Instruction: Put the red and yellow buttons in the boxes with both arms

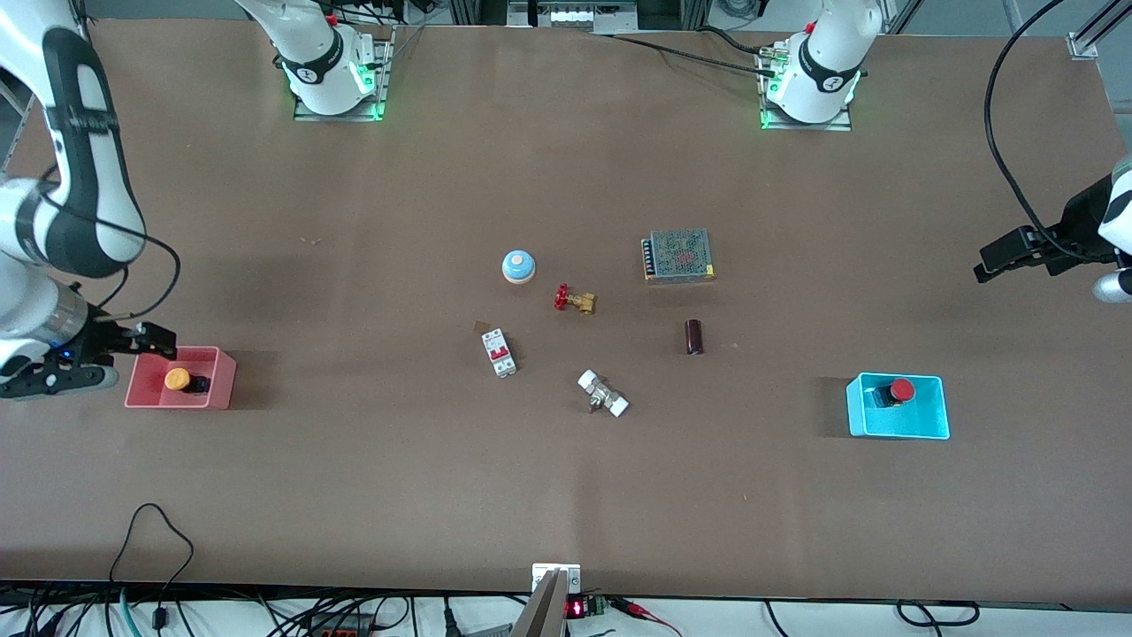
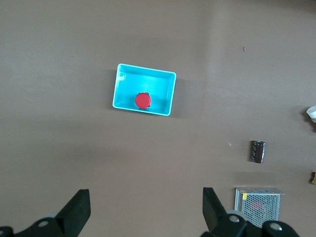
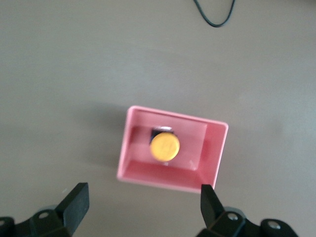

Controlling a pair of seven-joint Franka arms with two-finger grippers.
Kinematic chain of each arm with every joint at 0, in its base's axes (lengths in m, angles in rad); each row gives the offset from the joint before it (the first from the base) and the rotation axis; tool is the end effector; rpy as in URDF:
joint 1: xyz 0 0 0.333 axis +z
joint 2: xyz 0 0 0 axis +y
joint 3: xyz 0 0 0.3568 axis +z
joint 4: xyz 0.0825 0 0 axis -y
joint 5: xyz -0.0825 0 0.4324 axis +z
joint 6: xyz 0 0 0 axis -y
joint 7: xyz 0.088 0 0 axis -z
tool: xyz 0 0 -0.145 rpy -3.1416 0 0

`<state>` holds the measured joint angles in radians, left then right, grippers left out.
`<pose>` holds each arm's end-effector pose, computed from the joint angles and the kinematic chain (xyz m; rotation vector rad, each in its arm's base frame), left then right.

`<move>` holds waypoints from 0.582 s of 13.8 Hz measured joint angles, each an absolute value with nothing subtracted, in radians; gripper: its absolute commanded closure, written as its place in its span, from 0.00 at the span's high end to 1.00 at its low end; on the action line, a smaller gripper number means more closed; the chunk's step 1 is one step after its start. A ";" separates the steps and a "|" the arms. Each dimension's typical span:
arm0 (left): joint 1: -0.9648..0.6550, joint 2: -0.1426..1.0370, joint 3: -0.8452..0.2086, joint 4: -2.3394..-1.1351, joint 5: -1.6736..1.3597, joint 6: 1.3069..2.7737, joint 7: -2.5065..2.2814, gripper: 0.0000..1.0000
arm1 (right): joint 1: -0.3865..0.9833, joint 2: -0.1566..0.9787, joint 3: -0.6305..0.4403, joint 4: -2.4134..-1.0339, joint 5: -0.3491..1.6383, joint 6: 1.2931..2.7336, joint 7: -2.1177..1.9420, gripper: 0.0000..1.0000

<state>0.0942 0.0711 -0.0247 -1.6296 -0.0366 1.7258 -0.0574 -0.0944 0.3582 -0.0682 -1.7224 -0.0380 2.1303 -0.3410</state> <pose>0.6375 0.0401 0.5662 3.0967 0.2050 0.0393 0.7058 -0.1150 0.3594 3.0581 0.3110 0.0533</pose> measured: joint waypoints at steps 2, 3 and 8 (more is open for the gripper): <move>0.094 0.070 -0.026 -1.621 -0.037 1.690 -0.057 1.00 | -0.052 0.274 -0.064 -1.722 -0.037 2.007 -0.310 1.00; 0.094 0.068 -0.026 -1.619 -0.037 1.680 -0.056 1.00 | -0.031 0.238 -0.059 -1.723 -0.036 1.956 -0.273 1.00; 0.094 0.055 -0.028 -1.619 -0.037 1.669 -0.051 1.00 | 0.011 0.128 0.097 -1.728 -0.035 1.845 0.016 1.00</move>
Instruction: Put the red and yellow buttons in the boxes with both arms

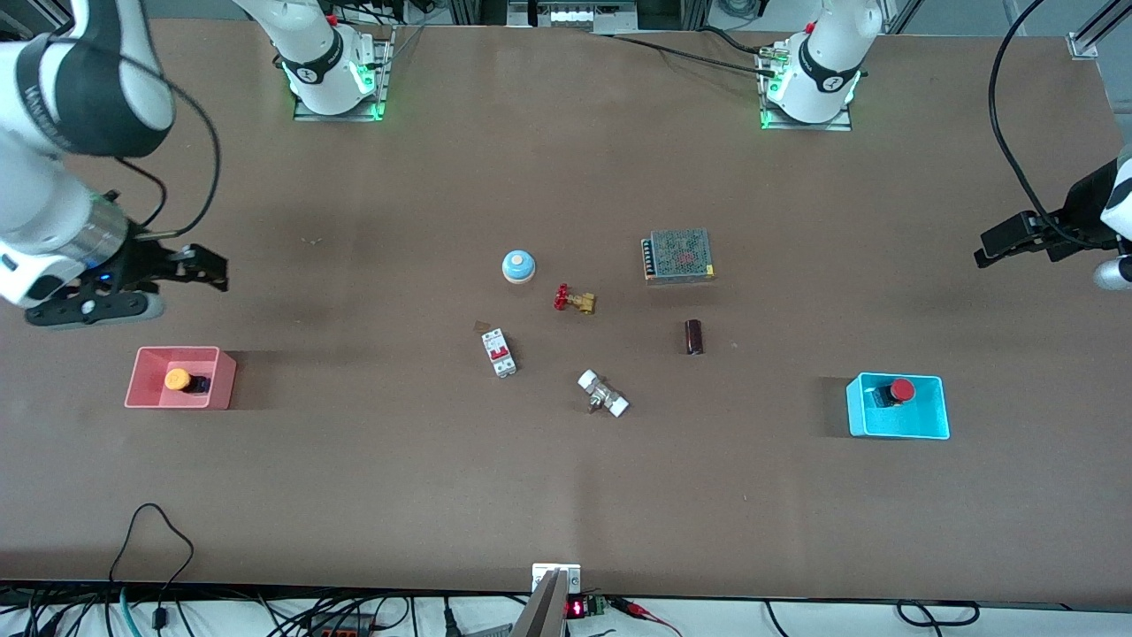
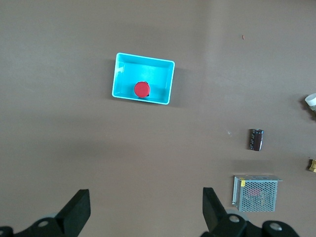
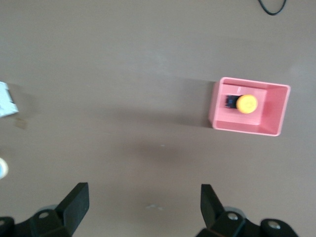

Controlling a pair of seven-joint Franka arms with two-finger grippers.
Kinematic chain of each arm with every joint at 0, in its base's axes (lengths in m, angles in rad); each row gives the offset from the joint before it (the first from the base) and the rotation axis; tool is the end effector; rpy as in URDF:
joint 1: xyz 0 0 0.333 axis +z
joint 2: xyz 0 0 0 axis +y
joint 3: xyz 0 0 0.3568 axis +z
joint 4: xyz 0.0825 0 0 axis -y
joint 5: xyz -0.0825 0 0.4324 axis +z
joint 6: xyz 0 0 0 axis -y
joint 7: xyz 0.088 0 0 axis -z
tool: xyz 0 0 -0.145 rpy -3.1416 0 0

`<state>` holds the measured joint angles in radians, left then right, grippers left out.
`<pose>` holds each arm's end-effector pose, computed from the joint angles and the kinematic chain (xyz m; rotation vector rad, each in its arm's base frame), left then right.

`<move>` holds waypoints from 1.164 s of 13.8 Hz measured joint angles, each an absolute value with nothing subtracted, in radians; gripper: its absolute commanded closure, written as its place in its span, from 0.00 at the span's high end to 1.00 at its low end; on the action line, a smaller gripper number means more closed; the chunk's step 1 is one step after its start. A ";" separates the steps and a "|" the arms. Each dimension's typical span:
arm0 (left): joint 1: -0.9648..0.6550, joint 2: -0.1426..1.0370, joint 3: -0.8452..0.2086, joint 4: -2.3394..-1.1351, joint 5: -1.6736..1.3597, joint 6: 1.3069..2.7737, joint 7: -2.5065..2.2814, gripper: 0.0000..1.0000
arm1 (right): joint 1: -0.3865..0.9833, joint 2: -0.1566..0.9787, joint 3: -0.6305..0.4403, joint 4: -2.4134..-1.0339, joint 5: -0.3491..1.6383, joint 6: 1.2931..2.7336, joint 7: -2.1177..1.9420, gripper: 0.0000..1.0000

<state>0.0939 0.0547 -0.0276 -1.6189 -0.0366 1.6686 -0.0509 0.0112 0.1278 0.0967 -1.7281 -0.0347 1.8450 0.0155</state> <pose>0.6267 0.0370 0.5771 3.0979 0.1875 -0.0073 0.6487 0.0638 0.4884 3.1159 0.1579 -0.0139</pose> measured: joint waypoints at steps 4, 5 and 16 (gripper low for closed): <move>0.094 0.050 -0.028 -1.620 -0.037 1.663 -0.051 1.00 | 0.014 0.125 0.117 -1.730 -0.013 1.845 0.074 1.00; 0.094 0.049 -0.028 -1.620 -0.037 1.663 -0.051 1.00 | 0.012 0.125 0.116 -1.728 0.005 1.845 0.074 1.00; 0.095 0.043 -0.027 -1.622 -0.037 1.663 -0.051 1.00 | -0.056 0.107 0.098 -1.569 0.016 1.597 0.056 1.00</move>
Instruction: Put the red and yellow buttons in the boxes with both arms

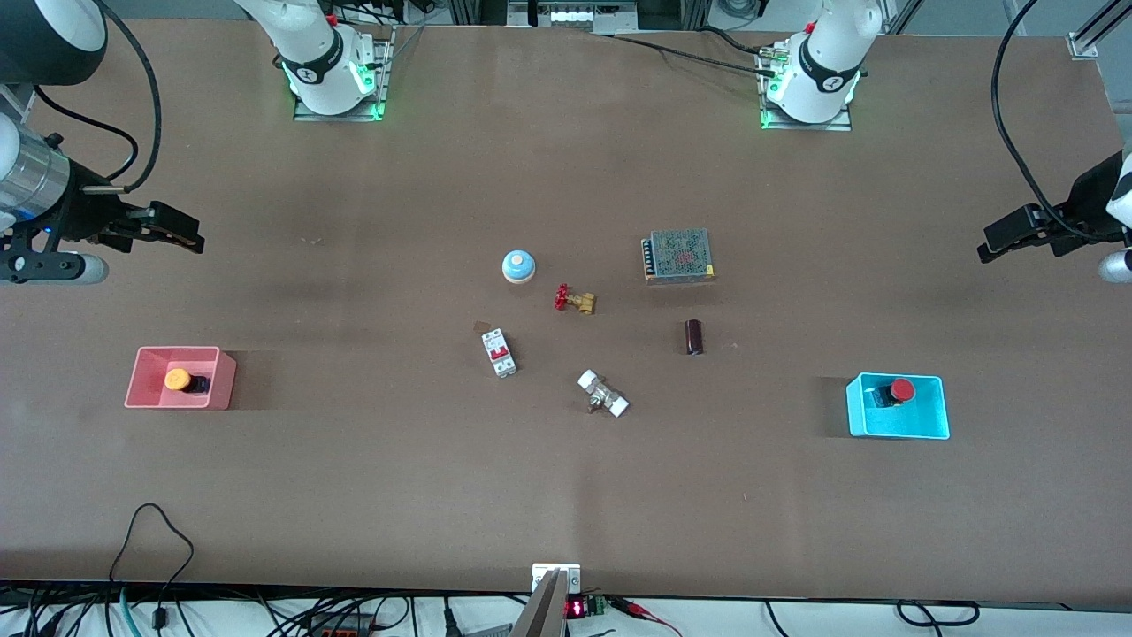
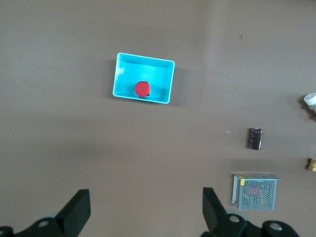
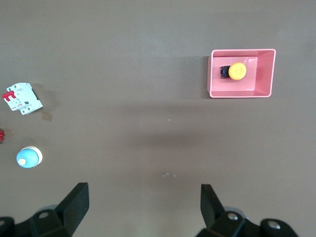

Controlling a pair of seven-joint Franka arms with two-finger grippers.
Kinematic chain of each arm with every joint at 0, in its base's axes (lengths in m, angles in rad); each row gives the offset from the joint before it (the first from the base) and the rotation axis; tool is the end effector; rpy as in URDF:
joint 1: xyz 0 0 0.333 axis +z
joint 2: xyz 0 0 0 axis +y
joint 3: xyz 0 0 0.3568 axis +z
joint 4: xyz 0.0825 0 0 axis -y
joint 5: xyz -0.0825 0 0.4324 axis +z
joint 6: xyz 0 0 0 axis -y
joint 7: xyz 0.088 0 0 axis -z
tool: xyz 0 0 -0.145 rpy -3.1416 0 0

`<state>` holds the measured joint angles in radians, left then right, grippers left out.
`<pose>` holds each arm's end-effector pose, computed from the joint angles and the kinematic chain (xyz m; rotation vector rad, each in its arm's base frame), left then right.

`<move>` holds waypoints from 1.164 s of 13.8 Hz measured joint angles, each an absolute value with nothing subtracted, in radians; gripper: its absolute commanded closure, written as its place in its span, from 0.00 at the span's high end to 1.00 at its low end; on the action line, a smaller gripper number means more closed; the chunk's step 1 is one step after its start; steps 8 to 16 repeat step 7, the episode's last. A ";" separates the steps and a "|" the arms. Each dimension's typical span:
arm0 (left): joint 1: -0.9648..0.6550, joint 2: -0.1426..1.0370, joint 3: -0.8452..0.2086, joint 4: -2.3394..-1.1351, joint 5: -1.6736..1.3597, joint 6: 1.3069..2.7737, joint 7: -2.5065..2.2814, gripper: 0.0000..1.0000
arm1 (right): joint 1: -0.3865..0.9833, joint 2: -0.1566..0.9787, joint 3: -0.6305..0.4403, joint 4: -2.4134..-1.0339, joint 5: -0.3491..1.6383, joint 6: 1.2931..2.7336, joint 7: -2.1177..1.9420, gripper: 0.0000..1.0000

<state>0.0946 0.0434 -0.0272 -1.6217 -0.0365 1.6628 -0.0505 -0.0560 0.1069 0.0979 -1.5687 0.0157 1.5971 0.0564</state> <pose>0.6227 0.0374 0.5822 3.0983 0.1882 -0.0031 0.6345 0.0261 0.5647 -3.1168 0.0244 0.1235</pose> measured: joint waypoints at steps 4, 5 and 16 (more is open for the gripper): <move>0.095 0.035 -0.027 -1.623 -0.037 1.663 -0.051 1.00 | -0.064 0.055 0.070 -1.613 0.016 1.577 0.047 1.00; 0.095 0.032 -0.027 -1.623 -0.037 1.662 -0.051 1.00 | -0.061 0.037 0.070 -1.628 0.016 1.577 0.047 1.00; 0.095 0.031 -0.027 -1.624 -0.037 1.662 -0.051 1.00 | -0.050 0.023 0.070 -1.640 0.016 1.577 0.047 1.00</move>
